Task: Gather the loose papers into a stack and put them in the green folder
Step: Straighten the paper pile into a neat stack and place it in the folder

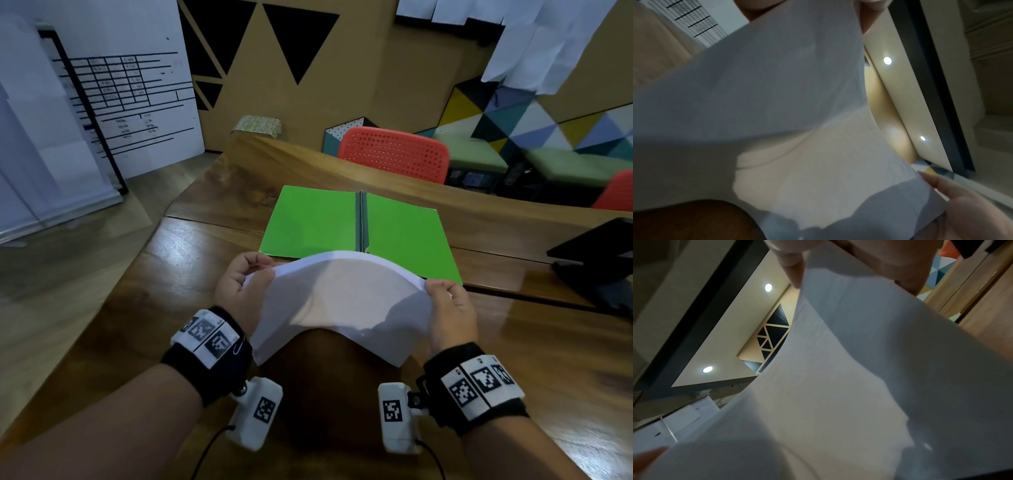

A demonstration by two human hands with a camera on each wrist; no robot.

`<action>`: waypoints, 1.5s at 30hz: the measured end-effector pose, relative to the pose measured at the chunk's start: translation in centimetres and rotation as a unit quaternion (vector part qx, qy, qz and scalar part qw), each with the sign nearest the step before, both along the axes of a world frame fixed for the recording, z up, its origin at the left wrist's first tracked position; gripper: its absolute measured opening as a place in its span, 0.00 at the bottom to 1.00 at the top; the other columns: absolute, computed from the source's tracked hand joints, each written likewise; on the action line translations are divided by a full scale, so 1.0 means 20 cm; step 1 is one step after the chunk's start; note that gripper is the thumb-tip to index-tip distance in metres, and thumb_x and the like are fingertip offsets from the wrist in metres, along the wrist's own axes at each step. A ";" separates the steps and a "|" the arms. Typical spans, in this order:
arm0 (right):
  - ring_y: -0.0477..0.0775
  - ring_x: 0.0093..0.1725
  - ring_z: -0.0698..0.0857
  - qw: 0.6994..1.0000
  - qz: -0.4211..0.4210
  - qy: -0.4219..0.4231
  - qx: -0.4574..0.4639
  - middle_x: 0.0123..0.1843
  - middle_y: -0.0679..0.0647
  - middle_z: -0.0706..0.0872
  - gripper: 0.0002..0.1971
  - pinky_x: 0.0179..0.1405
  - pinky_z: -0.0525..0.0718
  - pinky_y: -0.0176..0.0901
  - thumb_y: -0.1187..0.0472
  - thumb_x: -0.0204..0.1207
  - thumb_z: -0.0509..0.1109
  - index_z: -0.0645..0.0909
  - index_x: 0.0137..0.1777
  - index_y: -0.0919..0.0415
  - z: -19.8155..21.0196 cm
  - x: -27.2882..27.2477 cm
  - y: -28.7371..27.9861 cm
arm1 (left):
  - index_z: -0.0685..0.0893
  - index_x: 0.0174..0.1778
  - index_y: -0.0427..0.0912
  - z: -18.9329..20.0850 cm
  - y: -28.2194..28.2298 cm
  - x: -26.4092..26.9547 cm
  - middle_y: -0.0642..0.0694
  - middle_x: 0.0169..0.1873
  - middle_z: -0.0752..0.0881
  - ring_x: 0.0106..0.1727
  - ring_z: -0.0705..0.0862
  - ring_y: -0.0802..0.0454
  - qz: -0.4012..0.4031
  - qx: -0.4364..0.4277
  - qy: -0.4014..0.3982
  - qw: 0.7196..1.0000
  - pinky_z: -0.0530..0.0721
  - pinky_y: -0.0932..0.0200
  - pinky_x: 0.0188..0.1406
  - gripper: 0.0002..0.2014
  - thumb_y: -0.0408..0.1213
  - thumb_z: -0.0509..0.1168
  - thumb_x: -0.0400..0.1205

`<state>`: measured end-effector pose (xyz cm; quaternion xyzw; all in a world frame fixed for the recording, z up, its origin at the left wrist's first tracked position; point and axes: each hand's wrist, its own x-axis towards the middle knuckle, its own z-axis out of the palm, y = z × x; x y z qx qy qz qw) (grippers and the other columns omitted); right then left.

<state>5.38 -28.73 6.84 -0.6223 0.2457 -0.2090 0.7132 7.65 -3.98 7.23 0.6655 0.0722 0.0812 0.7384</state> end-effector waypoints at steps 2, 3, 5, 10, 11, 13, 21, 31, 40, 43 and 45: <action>0.49 0.39 0.74 1.000 0.015 -0.008 -0.012 0.34 0.49 0.77 0.12 0.36 0.70 0.40 0.61 0.76 0.68 0.75 0.32 0.52 0.00 0.00 -0.01 | 0.81 0.38 0.53 -0.02 0.01 -0.01 0.56 0.31 0.87 0.28 0.84 0.68 -0.032 0.005 -0.008 0.999 0.81 0.74 0.26 0.15 0.49 0.71 0.57; 0.49 0.39 0.75 0.999 0.031 -0.011 -0.009 0.36 0.49 0.79 0.10 0.36 0.72 0.41 0.60 0.76 0.69 0.76 0.34 0.51 -0.01 -0.01 -0.02 | 0.82 0.41 0.53 -0.03 0.01 -0.02 0.57 0.30 0.88 0.28 0.85 0.69 -0.050 0.017 0.001 0.999 0.82 0.74 0.26 0.20 0.51 0.73 0.55; 0.51 0.41 0.81 0.997 0.075 0.003 0.003 0.42 0.52 0.84 0.08 0.41 0.81 0.45 0.60 0.70 0.75 0.79 0.43 0.50 -0.03 -0.03 -0.04 | 0.85 0.48 0.45 -0.07 0.01 -0.01 0.56 0.32 0.88 0.31 0.86 0.66 -0.062 0.062 0.047 0.995 0.82 0.75 0.27 0.22 0.45 0.78 0.60; 0.58 0.43 0.87 0.995 0.075 0.065 0.030 0.35 0.49 0.91 0.21 0.55 0.84 0.55 0.58 0.58 0.82 0.85 0.52 0.62 -0.10 -0.07 -0.01 | 0.86 0.42 0.34 -0.06 -0.05 0.00 0.51 0.26 0.86 0.27 0.86 0.55 -0.071 0.046 0.164 0.983 0.77 0.76 0.18 0.07 0.35 0.71 0.75; 0.56 0.41 0.86 0.995 0.067 0.063 0.034 0.36 0.50 0.90 0.17 0.53 0.84 0.53 0.62 0.63 0.80 0.85 0.53 0.62 -0.10 -0.07 0.00 | 0.87 0.38 0.35 -0.04 -0.06 -0.01 0.52 0.23 0.87 0.23 0.86 0.59 -0.056 0.020 0.168 0.984 0.79 0.74 0.17 0.04 0.33 0.73 0.74; 0.54 0.38 0.85 0.997 0.056 0.045 0.038 0.40 0.54 0.88 0.14 0.46 0.84 0.47 0.67 0.68 0.76 0.83 0.55 0.62 -0.07 -0.09 -0.01 | 0.87 0.36 0.39 -0.01 -0.05 -0.03 0.55 0.19 0.87 0.19 0.84 0.65 -0.037 -0.009 0.146 0.989 0.82 0.72 0.19 0.02 0.30 0.74 0.72; 0.60 0.37 0.89 0.995 0.081 0.039 0.051 0.29 0.50 0.91 0.27 0.48 0.87 0.54 0.59 0.49 0.87 0.85 0.50 0.64 -0.07 -0.12 -0.04 | 0.82 0.29 0.40 0.00 0.02 -0.03 0.56 0.12 0.83 0.18 0.81 0.66 -0.035 0.101 0.107 0.988 0.76 0.76 0.15 0.09 0.24 0.72 0.70; 0.42 0.33 0.87 0.967 0.167 -0.068 -0.180 0.30 0.38 0.90 0.10 0.38 0.84 0.33 0.69 0.65 0.78 0.88 0.35 0.52 0.18 -0.14 0.09 | 0.53 0.78 0.50 0.30 0.00 -0.05 0.46 0.77 0.62 0.78 0.62 0.49 -0.006 0.510 -0.152 0.846 0.56 0.37 0.79 0.62 0.73 0.67 0.50; 0.41 0.28 0.81 0.897 0.239 -0.090 -0.362 0.28 0.43 0.89 0.13 0.32 0.79 0.37 0.62 0.63 0.81 0.85 0.26 0.43 0.46 -0.17 0.17 | 0.84 0.31 0.43 0.48 -0.08 -0.03 0.55 0.18 0.73 0.27 0.75 0.50 -0.244 0.545 -0.274 0.754 0.65 0.62 0.25 0.17 0.53 0.63 0.75; 0.51 0.35 0.86 0.878 0.261 0.070 -0.395 0.35 0.53 0.91 0.06 0.40 0.83 0.45 0.60 0.61 0.82 0.88 0.35 0.57 0.46 -0.12 0.01 | 0.83 0.27 0.41 0.46 0.01 -0.03 0.48 0.17 0.77 0.26 0.76 0.55 -0.207 0.446 -0.269 0.828 0.67 0.63 0.22 0.20 0.57 0.64 0.70; 0.50 0.30 0.84 0.893 0.263 0.126 -0.344 0.35 0.60 0.90 0.12 0.34 0.83 0.39 0.62 0.61 0.82 0.88 0.41 0.68 0.43 -0.09 -0.09 | 0.85 0.27 0.34 0.48 0.04 -0.04 0.33 0.22 0.84 0.28 0.77 0.56 -0.171 0.400 -0.256 0.863 0.69 0.65 0.21 0.20 0.52 0.69 0.69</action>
